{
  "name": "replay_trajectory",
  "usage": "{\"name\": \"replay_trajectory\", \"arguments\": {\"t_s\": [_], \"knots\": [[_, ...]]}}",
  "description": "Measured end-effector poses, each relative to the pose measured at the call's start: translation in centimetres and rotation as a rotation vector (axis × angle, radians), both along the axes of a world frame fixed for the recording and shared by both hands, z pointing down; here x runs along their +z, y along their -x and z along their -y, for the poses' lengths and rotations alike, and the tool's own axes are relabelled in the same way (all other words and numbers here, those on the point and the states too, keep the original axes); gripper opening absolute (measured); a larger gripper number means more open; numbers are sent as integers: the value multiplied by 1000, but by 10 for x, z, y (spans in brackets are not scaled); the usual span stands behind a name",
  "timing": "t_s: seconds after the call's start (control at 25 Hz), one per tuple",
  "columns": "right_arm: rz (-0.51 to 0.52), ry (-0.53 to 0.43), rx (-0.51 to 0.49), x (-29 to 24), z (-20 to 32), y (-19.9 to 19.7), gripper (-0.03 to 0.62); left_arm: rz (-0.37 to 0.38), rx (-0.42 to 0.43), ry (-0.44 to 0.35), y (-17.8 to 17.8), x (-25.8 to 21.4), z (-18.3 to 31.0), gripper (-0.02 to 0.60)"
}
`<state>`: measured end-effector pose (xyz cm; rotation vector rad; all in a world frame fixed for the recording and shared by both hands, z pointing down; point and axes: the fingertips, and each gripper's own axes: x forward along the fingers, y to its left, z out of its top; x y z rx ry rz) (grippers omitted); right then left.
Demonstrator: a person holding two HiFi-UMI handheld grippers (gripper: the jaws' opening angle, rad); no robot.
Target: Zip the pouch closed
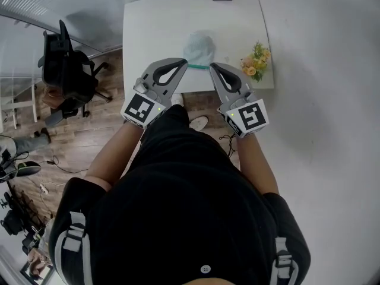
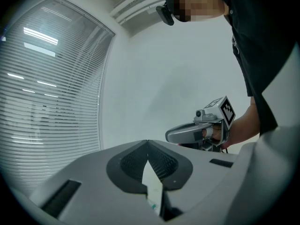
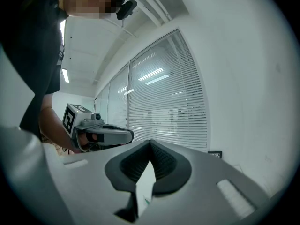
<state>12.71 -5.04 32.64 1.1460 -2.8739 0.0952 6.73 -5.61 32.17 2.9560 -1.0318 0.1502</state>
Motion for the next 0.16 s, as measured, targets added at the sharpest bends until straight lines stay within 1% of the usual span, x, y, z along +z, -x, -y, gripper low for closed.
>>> {"name": "replay_trajectory", "arguments": {"t_s": [0.16], "knots": [[-1,-1,0,1,2,0,11,-1,0,3,0,0,3,8]]}}
